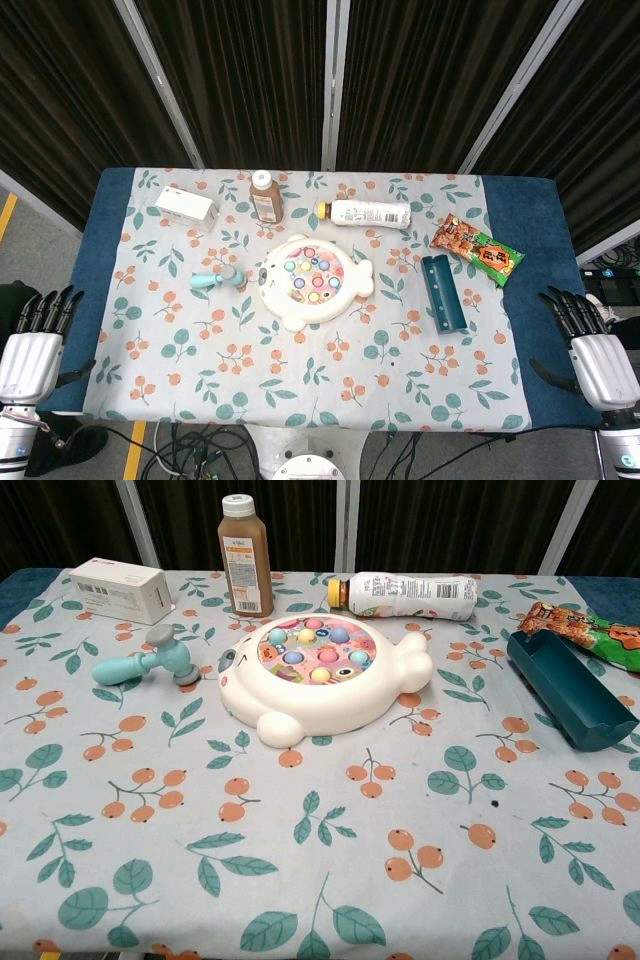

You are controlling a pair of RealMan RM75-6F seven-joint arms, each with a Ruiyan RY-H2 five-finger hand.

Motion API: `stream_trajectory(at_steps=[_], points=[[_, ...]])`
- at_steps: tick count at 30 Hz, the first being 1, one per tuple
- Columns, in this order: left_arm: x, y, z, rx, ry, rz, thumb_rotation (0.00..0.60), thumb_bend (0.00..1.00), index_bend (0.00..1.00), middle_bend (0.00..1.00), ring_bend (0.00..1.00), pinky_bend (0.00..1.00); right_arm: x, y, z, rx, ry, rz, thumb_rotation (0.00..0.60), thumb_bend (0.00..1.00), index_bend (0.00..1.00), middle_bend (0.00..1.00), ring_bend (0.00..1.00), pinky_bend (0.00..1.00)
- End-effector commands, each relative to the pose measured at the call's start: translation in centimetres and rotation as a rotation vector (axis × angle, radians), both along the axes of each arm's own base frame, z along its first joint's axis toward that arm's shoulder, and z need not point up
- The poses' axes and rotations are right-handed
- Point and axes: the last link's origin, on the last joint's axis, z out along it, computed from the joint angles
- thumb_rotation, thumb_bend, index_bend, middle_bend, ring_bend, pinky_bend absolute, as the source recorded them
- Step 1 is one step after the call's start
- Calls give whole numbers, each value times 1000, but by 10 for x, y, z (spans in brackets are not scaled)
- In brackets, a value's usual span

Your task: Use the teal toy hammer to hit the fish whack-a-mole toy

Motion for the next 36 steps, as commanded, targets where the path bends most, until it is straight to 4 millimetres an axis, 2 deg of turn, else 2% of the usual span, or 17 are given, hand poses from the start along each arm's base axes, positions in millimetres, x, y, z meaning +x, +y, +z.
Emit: stream_trajectory(at_steps=[1, 8, 12, 16, 20, 23, 28, 31, 36], points=[[0, 0, 0, 4, -1, 0, 600, 109, 48, 0, 0, 0, 0, 0, 0, 1, 0, 1, 600, 94, 0, 51, 0, 0], [1, 2, 2, 15, -4, -4, 600, 109, 48, 0, 0, 0, -1, 2, 1, -5, -2, 1, 600, 94, 0, 51, 0, 0], [9, 19, 1, 15, -31, -44, 600, 112, 60, 7, 0, 0, -1, 2, 2, -12, -4, 8, 600, 94, 0, 51, 0, 0], [22, 54, -1, -12, -71, -109, 600, 144, 128, 89, 4, 33, 0, 2, 2, -10, 0, 17, 600, 94, 0, 51, 0, 0], [36, 89, -10, -66, -99, -146, 600, 160, 200, 143, 53, 103, 1, 2, 3, -14, 2, 18, 600, 94, 0, 51, 0, 0], [46, 116, -21, -151, -129, -137, 600, 166, 235, 155, 67, 131, 1, 1, 3, -16, 6, 17, 600, 94, 0, 51, 0, 0], [59, 157, -47, -255, -154, -99, 600, 198, 235, 183, 107, 163, 3, -1, 2, -9, 12, 21, 600, 94, 0, 51, 0, 0], [64, 175, -63, -285, -151, -78, 600, 226, 246, 210, 143, 211, 3, -2, 1, -5, 14, 16, 600, 94, 0, 51, 0, 0], [63, 193, -85, -313, -149, -17, 600, 250, 296, 244, 179, 265, 2, 0, 2, -11, 16, 1, 600, 94, 0, 51, 0, 0]])
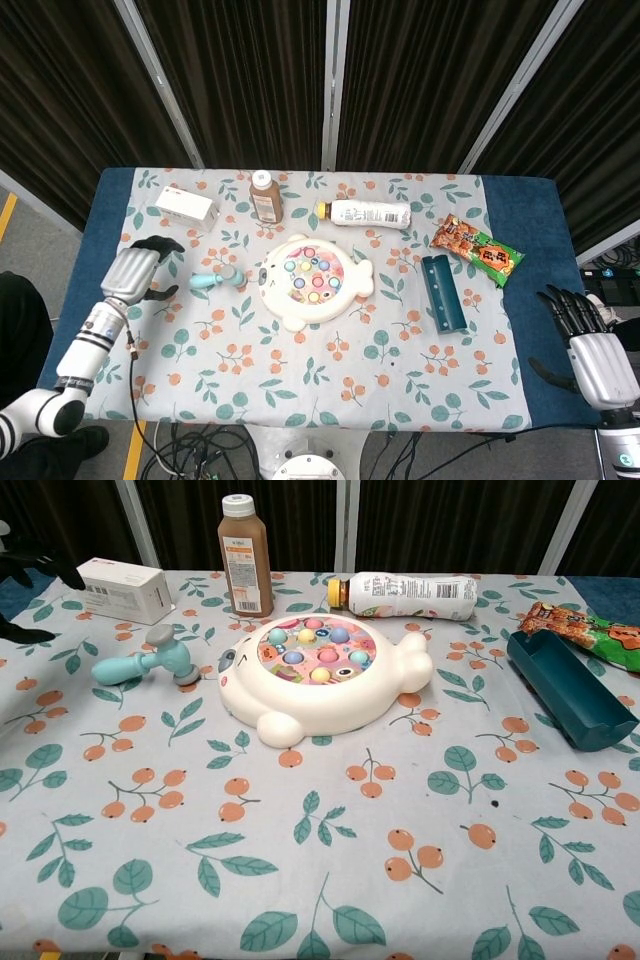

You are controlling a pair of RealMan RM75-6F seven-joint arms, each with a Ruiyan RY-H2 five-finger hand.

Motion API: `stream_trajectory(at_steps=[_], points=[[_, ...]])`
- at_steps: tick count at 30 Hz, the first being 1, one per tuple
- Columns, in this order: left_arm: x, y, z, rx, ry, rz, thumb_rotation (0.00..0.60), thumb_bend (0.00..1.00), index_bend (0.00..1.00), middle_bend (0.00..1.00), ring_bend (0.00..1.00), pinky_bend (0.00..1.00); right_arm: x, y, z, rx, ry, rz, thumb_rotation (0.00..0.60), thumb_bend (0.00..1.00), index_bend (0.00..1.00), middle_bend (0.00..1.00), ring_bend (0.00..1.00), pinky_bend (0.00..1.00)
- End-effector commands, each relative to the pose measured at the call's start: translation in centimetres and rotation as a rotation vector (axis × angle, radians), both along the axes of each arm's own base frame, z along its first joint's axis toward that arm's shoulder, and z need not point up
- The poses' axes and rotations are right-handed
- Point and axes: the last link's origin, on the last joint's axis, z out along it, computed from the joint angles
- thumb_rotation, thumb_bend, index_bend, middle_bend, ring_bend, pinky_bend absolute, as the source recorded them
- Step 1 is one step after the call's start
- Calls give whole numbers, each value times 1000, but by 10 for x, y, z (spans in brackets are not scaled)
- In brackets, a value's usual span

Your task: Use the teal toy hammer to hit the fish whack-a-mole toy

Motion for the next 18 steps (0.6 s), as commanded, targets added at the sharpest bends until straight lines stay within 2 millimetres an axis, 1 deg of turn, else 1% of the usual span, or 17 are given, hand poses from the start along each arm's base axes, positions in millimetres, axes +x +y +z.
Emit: stream_trajectory(at_steps=[1, 4, 12, 18], points=[[4, 15, -20, -40, 9, 46, 600, 250, 296, 244, 179, 265, -1, 1, 1, -2, 2, -7, 600, 94, 0, 51, 0, 0], [6, 19, -28, -52, 30, 63, 600, 247, 296, 245, 179, 264, -1, 0, 0, 2, 3, -10, 600, 94, 0, 51, 0, 0], [18, 15, -45, -68, 46, 80, 600, 220, 314, 267, 204, 261, -2, -3, -2, 13, 2, -15, 600, 94, 0, 51, 0, 0], [32, 17, -59, -76, 46, 69, 600, 200, 338, 280, 220, 265, -3, -3, -4, 18, 0, -20, 600, 94, 0, 51, 0, 0]])
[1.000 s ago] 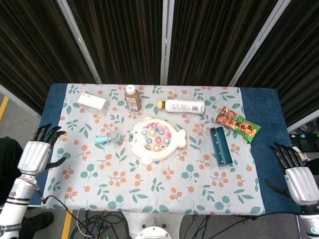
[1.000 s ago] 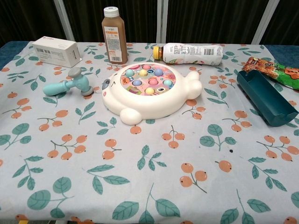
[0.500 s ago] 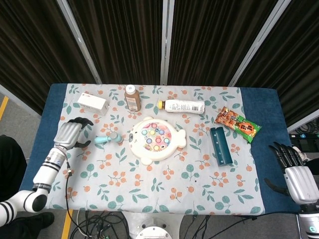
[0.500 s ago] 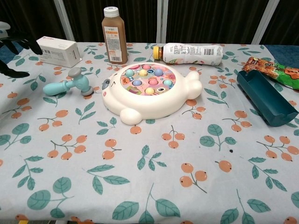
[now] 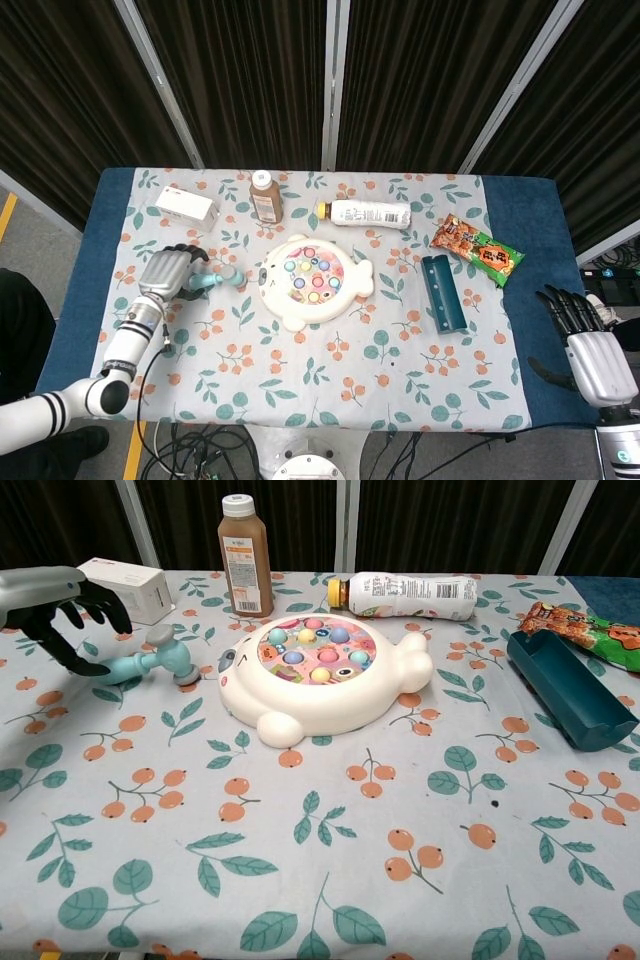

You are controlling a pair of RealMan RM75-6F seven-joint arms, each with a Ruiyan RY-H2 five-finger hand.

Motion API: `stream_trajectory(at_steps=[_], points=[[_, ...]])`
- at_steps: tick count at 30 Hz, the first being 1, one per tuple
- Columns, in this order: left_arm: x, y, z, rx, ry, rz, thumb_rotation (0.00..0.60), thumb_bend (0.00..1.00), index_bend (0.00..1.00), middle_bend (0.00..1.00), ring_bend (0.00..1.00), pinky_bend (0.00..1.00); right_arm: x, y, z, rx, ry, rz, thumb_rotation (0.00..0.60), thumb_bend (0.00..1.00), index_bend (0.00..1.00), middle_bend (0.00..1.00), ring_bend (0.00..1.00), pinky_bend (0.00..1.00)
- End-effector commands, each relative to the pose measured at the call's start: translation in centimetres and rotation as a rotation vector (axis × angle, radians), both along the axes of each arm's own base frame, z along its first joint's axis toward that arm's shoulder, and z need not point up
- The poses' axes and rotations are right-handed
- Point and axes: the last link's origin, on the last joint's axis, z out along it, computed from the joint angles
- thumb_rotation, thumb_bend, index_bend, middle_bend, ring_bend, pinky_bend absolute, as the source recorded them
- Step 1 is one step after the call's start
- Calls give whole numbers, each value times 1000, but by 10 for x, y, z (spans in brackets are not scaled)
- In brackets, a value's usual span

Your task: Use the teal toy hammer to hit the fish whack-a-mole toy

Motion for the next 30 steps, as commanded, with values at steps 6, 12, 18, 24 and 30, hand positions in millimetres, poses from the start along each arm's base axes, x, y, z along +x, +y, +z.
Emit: stream_trajectory(at_steps=[6, 12, 18, 24, 30], points=[[16, 2, -20, -3, -7, -3, 600, 188, 362, 294, 235, 278, -2, 0, 1, -1, 0, -10, 600, 94, 0, 51, 0, 0], [18, 4, -27, 3, -16, 11, 600, 198, 383, 312, 253, 304, -2, -1, 1, 1, 0, -11, 600, 94, 0, 51, 0, 0], [16, 4, -30, 6, -17, 18, 600, 248, 398, 326, 264, 313, -3, -1, 0, 1, -3, -14, 600, 94, 0, 51, 0, 0], [15, 3, -32, 5, -17, 7, 600, 303, 427, 341, 274, 322, -4, -1, 0, 1, -3, -15, 600, 94, 0, 51, 0, 0], [16, 4, -34, 12, -29, 4, 600, 306, 436, 361, 291, 328, -5, 0, 0, 0, -5, -18, 600, 94, 0, 51, 0, 0]])
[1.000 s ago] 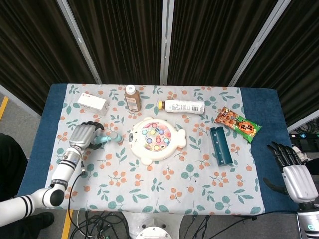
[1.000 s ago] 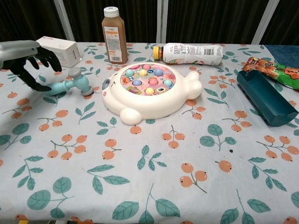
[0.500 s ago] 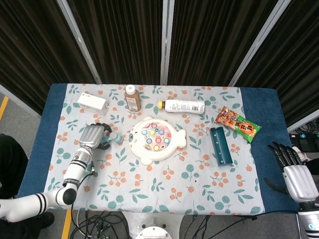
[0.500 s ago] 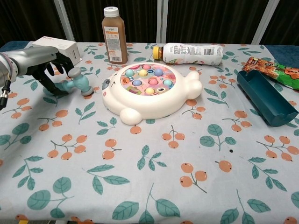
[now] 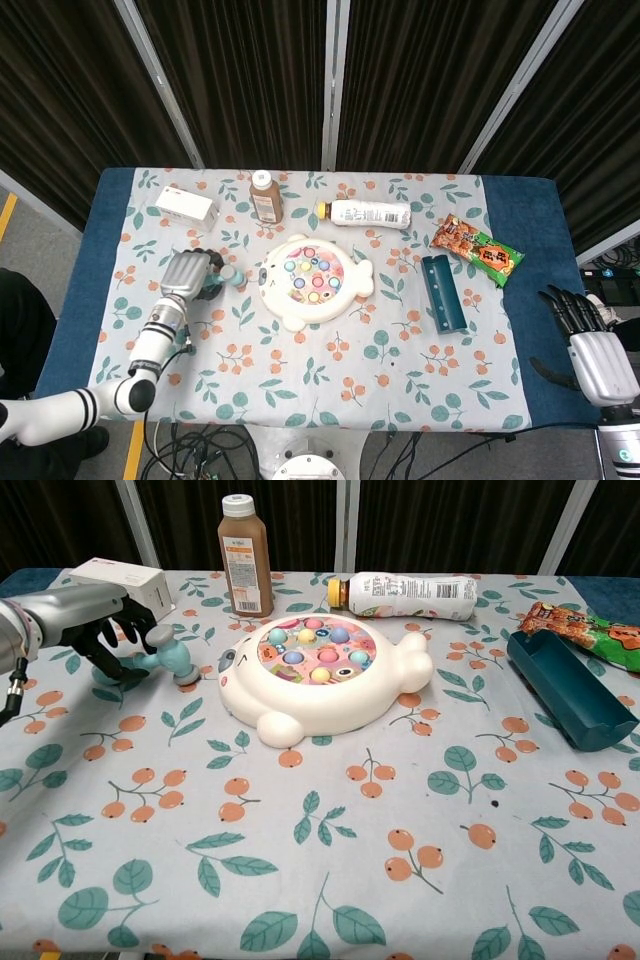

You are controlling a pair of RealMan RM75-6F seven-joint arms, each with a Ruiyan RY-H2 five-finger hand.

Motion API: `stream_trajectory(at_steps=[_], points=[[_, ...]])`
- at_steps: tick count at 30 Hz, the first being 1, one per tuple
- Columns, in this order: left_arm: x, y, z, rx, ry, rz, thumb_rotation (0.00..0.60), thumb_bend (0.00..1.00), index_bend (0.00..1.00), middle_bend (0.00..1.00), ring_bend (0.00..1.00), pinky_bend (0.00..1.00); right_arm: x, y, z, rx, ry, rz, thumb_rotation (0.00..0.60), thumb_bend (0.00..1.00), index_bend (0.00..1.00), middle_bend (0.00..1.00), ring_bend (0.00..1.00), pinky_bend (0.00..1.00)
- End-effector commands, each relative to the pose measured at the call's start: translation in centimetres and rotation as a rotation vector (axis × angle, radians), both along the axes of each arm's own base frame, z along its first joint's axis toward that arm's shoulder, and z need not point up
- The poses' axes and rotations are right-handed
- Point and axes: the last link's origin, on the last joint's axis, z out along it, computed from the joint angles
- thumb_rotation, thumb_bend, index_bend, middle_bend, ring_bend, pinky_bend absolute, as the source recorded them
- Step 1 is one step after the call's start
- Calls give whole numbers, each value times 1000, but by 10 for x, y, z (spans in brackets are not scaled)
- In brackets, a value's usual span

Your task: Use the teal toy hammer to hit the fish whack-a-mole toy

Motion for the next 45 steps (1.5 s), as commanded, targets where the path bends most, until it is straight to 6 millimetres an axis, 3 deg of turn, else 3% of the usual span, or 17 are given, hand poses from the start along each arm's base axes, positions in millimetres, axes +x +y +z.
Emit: stream_trajectory(at_steps=[1, 27, 39, 45], points=[[0, 0, -1, -4, 1, -3, 600, 306, 438, 361, 291, 329, 0, 0, 0, 1, 0, -2, 600, 94, 0, 51, 0, 0], [-1, -2, -8, -12, 2, -11, 600, 403, 514, 432, 344, 370, -1, 1, -1, -1, -2, -7, 600, 94, 0, 51, 0, 0], [-4, 4, -4, 16, -41, -60, 600, 474, 565, 505, 409, 491, -1, 3, -1, -4, -1, -9, 600, 94, 0, 51, 0, 0], [-5, 11, 7, 28, -63, -114, 600, 502, 588, 542, 443, 538, 0, 5, 1, -11, 3, -10, 600, 94, 0, 51, 0, 0]])
